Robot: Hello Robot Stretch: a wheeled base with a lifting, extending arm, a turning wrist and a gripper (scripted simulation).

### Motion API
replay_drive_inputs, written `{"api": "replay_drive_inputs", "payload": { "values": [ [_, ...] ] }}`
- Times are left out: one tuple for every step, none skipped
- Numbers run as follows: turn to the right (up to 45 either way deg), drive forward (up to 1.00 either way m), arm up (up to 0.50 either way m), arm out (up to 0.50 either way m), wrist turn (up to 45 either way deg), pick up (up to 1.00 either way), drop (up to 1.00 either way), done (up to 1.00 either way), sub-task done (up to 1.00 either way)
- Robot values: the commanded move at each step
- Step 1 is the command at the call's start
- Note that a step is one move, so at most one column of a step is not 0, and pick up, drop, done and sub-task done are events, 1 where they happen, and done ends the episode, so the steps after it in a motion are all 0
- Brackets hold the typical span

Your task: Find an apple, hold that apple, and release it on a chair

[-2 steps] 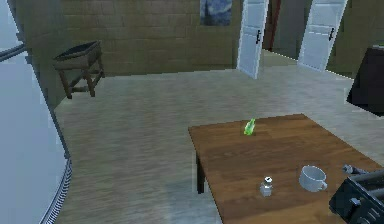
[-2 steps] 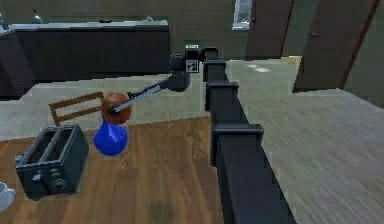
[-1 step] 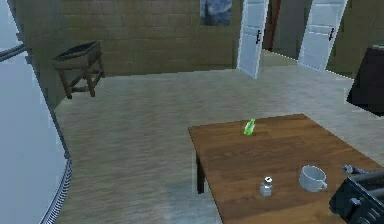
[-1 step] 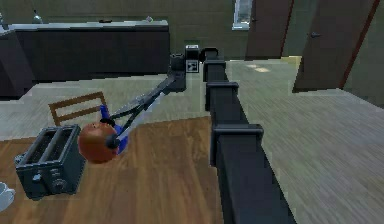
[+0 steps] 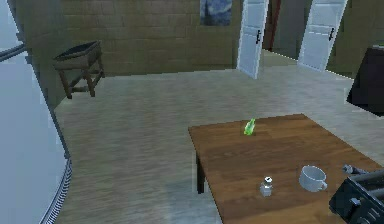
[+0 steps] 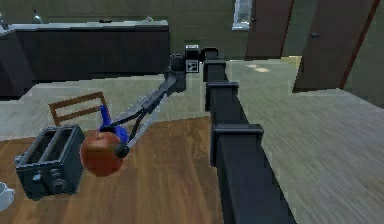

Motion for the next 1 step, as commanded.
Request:
{"api": "replay_drive_inputs", "payload": {
  "values": [
    [0.0, 0.0, 0.0, -0.42, 0.0, 0.0, 0.0, 0.0, 0.0]
  ]
}}
